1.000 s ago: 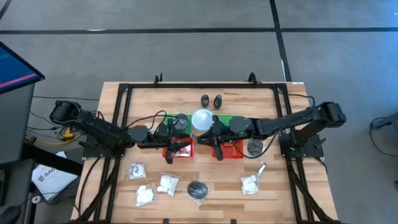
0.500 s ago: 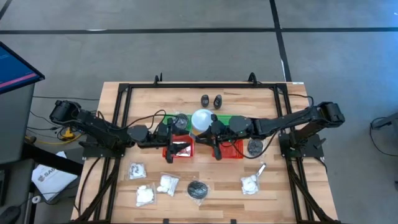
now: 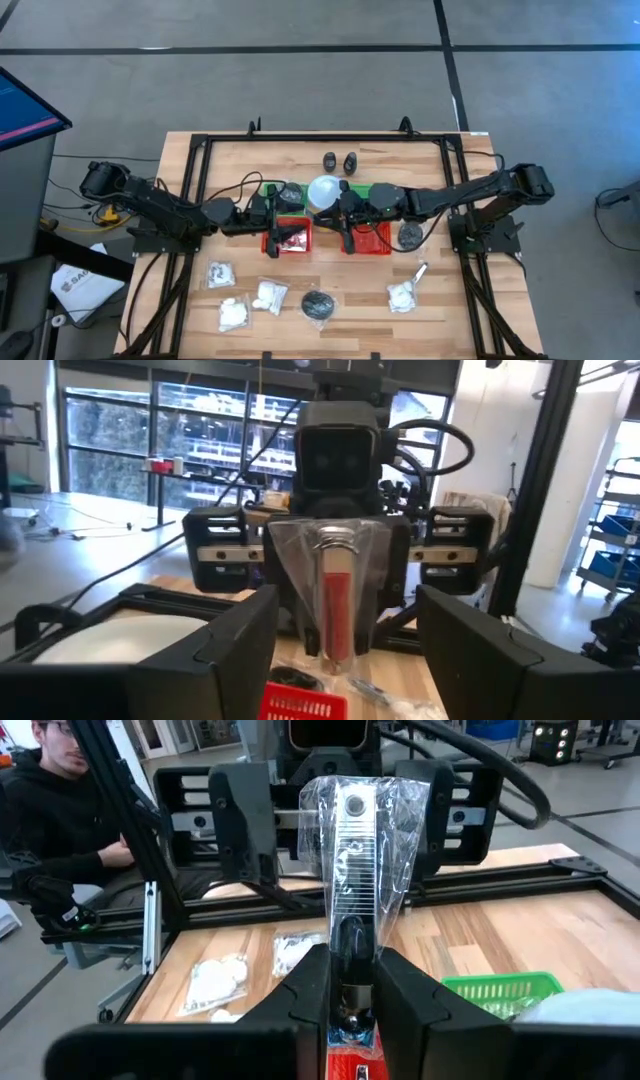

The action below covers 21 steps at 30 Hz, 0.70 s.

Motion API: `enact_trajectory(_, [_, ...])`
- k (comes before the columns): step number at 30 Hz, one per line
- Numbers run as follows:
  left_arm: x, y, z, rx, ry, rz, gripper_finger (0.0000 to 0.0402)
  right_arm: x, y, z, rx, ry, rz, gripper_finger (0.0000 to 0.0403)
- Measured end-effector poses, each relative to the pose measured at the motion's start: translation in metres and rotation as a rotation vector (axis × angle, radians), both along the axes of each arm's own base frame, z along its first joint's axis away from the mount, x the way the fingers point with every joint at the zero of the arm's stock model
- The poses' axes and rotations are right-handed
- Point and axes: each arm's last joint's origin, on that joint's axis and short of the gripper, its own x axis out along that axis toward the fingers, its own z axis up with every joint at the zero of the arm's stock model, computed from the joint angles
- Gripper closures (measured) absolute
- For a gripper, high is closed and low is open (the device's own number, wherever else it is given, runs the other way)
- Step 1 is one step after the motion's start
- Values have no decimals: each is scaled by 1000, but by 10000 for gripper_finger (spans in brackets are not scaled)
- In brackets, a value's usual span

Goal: Pick & Place Travel size toiletries
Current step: Put the top nail cutter into the left red basket

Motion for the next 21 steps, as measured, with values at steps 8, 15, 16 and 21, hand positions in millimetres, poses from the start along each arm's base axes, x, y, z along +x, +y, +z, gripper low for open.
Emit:
enact_trajectory(8, [10,2,-1,6,-9,-14,176,0,0,0,0,-3,1,357])
enact_trajectory(15, [30,3,-5,25,11,2,179,0,0,0,0,-2,1,357])
enact_trajectory(16, [31,3,-4,33,1,4,180,0,0,0,-1,2,1,357])
enact_trajectory(21, [29,3,2,36,-33,-7,191,0,0,-1,-4,9,1,357])
